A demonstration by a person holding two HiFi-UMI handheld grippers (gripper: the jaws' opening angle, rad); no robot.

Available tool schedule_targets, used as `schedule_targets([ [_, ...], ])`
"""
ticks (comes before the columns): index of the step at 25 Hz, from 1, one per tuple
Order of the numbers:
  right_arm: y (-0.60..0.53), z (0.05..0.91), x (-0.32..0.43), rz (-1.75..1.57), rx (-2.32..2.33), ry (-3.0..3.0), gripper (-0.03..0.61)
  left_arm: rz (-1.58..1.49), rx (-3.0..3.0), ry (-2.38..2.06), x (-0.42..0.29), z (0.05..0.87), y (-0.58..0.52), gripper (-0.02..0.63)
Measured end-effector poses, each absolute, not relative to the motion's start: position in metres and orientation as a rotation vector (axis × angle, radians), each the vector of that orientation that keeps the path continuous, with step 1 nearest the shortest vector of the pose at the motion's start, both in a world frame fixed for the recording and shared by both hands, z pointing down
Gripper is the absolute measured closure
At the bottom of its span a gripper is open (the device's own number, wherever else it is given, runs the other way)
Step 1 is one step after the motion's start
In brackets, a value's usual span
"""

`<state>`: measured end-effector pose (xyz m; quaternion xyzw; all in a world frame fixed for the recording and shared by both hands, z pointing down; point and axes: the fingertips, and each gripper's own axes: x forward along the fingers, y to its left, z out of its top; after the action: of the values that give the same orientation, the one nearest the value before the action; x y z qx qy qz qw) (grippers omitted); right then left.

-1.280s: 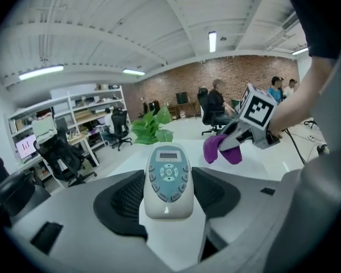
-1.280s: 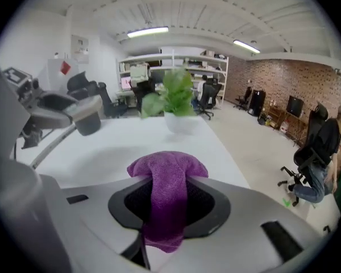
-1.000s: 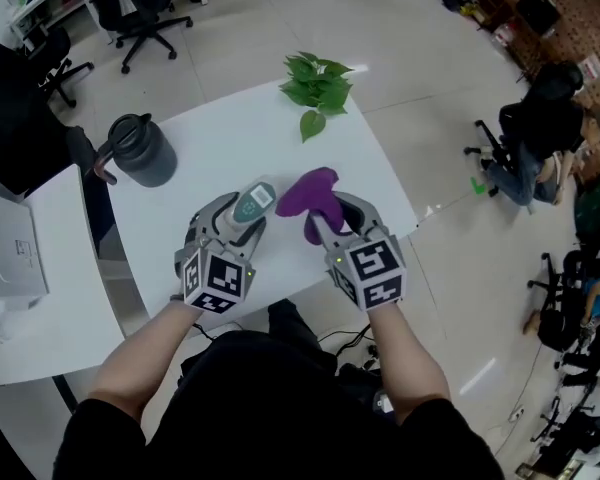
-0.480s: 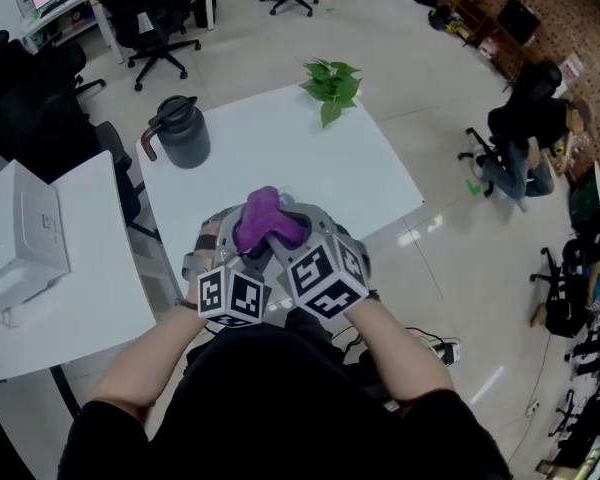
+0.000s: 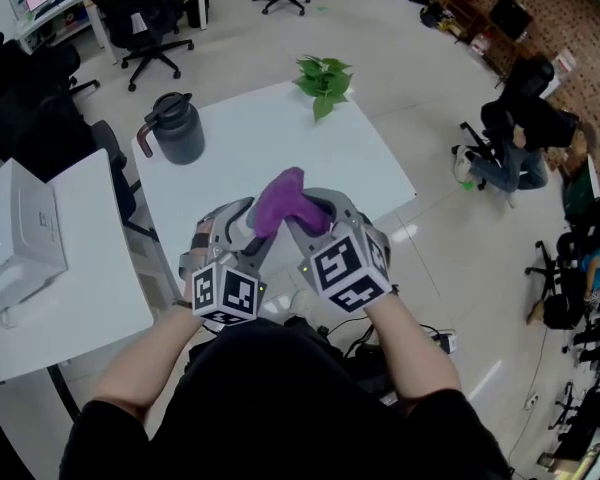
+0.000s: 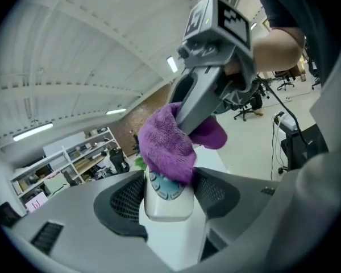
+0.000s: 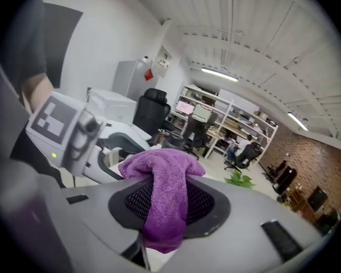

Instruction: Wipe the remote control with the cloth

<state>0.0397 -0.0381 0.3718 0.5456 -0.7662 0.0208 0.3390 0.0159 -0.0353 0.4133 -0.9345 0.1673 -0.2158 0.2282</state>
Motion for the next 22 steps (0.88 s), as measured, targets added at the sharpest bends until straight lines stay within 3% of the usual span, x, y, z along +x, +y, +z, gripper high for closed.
schedule_targets([
  [5, -0.032, 0.392, -0.01, 0.064, 1.219, -2.073, 0.453, -0.578, -2.503, 0.399, 0.025, 0.415, -0.031, 0.364],
  [14, -0.04, 0.38, 0.077, 0.071, 1.446, -1.879, 0.453, -0.531, -2.566, 0.399, 0.02, 0.402, -0.015, 0.364],
  [17, -0.042, 0.346, 0.086, 0.034, 1.604, -1.987, 0.453, -0.481, -2.848, 0.396, 0.017, 0.407, -0.025, 0.364],
  [19, -0.041, 0.316, 0.096, 0.063, 1.798, -2.159, 0.451, -0.344, -3.284, 0.411, 0.013, 0.406, -0.043, 0.364],
  [22, -0.034, 0.302, 0.108, 0.245, 2.006, -2.391, 0.453, 0.126, -3.903, 0.374, 0.008, 0.391, -0.066, 0.364],
])
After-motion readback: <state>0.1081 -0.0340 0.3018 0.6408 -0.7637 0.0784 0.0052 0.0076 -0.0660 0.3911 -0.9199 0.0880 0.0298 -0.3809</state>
